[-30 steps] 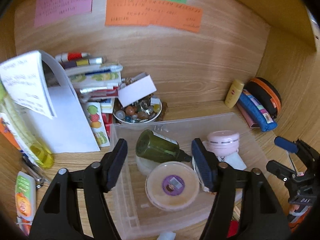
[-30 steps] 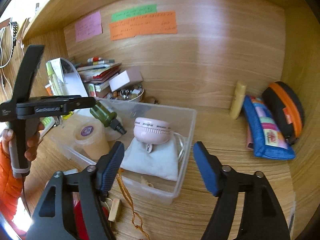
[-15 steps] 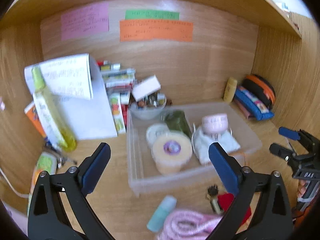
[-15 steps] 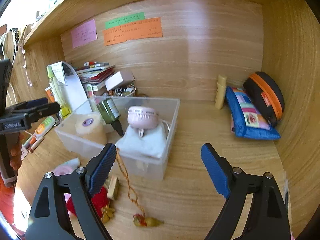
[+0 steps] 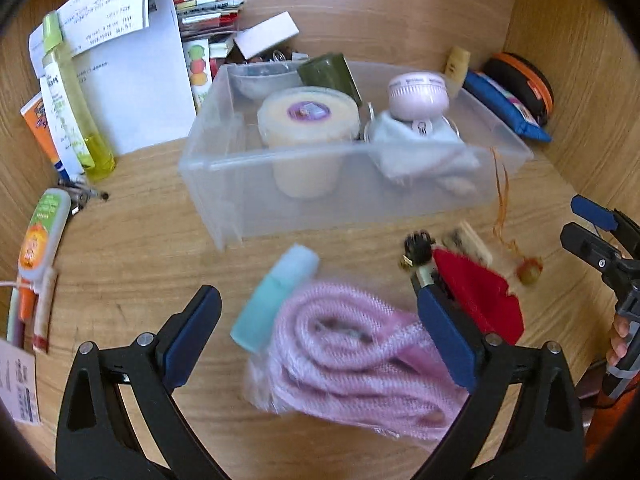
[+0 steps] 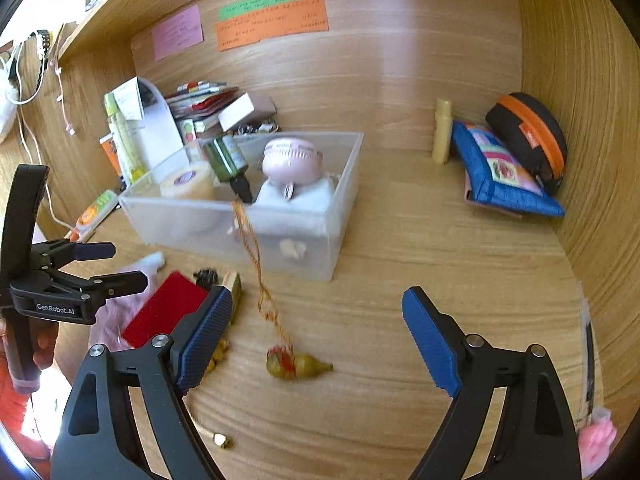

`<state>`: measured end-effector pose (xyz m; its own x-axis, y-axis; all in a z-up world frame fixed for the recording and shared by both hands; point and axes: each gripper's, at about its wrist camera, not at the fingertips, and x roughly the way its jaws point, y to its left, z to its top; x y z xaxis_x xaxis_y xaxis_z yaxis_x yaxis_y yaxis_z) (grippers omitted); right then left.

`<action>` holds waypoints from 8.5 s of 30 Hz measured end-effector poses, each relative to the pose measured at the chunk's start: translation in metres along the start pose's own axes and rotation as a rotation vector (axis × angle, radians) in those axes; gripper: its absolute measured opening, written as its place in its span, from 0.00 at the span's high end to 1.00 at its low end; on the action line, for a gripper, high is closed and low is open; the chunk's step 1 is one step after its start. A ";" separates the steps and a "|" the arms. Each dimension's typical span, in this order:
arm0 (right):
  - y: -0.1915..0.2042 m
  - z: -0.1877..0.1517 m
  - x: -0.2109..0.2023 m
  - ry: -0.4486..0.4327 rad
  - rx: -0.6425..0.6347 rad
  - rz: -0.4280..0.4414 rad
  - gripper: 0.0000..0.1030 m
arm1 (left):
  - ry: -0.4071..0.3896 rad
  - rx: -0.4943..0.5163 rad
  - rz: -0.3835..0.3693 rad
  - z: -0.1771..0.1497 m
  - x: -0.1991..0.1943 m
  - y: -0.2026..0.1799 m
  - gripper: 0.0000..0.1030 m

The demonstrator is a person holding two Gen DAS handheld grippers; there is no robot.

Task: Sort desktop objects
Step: 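Move the left gripper to the pink rope bag while the right moves to the gourd charm, then grasp the pink rope bag with the left gripper while the right grasps the green gourd charm, then carry the rope bag and gourd charm into the clear box and release both, then move the left gripper to the light blue tube while the right moves to the red velvet pouch, then grasp the light blue tube with the left gripper while the right grasps the red pouch, then carry the blue tube and red pouch into the clear box and release both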

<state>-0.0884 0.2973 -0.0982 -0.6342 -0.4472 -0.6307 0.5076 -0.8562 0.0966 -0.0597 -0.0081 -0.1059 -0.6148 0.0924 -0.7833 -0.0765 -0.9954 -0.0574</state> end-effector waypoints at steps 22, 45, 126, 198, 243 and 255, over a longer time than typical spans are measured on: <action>0.007 -0.034 0.015 0.091 -0.026 0.000 0.18 | 0.017 -0.081 0.003 -0.047 -0.037 0.014 0.03; 0.028 -0.035 0.028 0.106 -0.112 0.050 0.62 | -0.061 -0.136 0.074 -0.054 -0.023 0.023 0.45; 0.040 0.081 0.087 0.024 -0.207 0.024 0.47 | -0.195 -0.148 -0.110 0.115 0.026 0.057 0.35; 0.090 -0.020 0.050 0.193 -0.097 0.137 0.13 | 0.058 -0.022 0.002 -0.002 0.020 0.032 0.05; 0.085 0.013 0.000 -0.008 -0.122 0.188 0.75 | -0.207 0.073 0.078 0.037 -0.052 0.012 0.29; 0.065 0.047 -0.016 -0.105 -0.111 0.136 0.75 | -0.269 0.088 0.056 0.059 -0.067 0.004 0.29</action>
<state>-0.0724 0.2366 -0.0456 -0.6097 -0.5864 -0.5333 0.6504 -0.7547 0.0863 -0.0651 -0.0171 -0.0172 -0.8052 0.0525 -0.5907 -0.0971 -0.9943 0.0440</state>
